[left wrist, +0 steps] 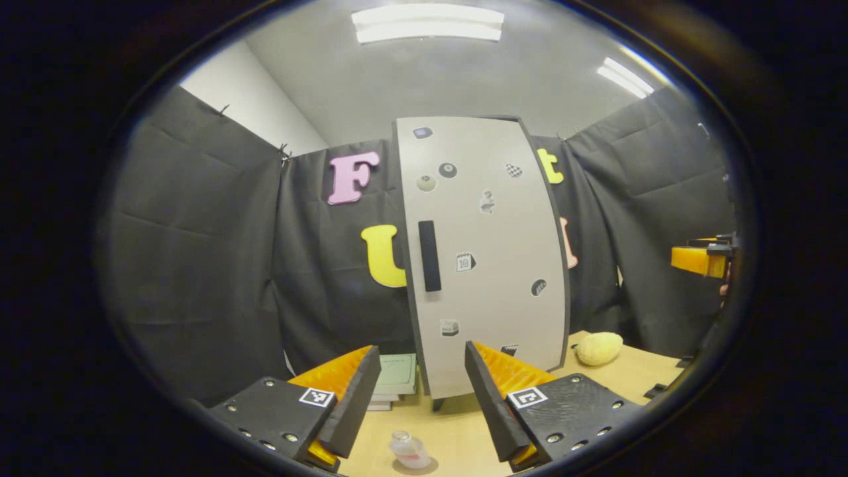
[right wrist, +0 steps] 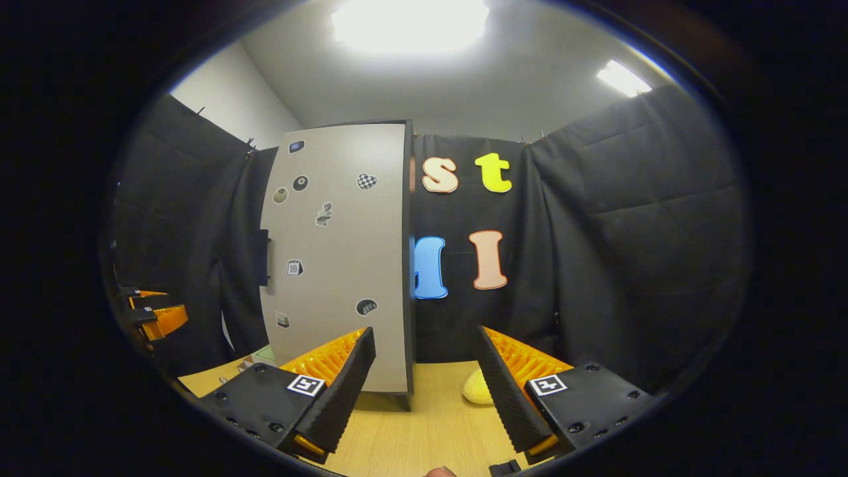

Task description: Open the cabinet door with the right hand, grasp the bottle in the cabinet with the left hand and place it on the coaster, then close the cabinet door with the right hand.

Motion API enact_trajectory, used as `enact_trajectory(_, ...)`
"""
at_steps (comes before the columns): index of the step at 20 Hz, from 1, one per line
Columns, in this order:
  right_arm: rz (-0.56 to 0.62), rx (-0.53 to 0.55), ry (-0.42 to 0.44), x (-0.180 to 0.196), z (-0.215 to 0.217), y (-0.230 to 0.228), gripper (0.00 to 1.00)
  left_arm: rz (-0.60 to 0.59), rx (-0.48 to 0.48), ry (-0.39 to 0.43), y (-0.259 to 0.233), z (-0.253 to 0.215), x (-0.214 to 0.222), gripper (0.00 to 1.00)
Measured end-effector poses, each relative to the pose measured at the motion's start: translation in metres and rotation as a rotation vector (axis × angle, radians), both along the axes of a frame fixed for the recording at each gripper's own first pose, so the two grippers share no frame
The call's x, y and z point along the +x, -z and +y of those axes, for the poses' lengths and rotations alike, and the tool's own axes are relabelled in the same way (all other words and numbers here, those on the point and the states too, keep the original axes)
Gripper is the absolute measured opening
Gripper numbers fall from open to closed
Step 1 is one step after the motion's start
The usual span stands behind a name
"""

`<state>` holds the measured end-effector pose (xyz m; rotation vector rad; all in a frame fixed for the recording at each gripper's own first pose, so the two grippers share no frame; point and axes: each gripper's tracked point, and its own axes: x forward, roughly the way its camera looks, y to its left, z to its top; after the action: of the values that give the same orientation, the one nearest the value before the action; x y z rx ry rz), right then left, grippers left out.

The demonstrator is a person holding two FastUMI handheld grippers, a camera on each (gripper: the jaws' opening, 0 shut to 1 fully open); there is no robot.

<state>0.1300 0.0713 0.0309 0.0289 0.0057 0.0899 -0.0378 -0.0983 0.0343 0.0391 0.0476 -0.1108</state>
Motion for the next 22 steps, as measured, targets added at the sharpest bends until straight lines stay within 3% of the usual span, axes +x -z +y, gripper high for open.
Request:
enact_trajectory(2, -0.005, -0.008, 0.0, -0.004, 0.004, -0.003, 0.93, -0.005, -0.003, -0.011, -0.002, 0.011, -0.002, 0.77)
enact_trajectory(13, -0.02, -0.062, -0.011, -0.025, 0.013, -0.014, 0.94, -0.023, -0.025, -0.04, -0.008, 0.036, -0.009, 0.77)
enact_trajectory(14, -0.02, -0.066, -0.014, -0.027, 0.014, -0.015, 0.94, -0.024, -0.025, -0.041, -0.009, 0.037, -0.01, 0.82)
enact_trajectory(22, -0.005, -0.075, -0.023, -0.04, 0.018, -0.013, 0.97, -0.028, -0.027, -0.046, -0.008, 0.048, -0.01, 0.8)
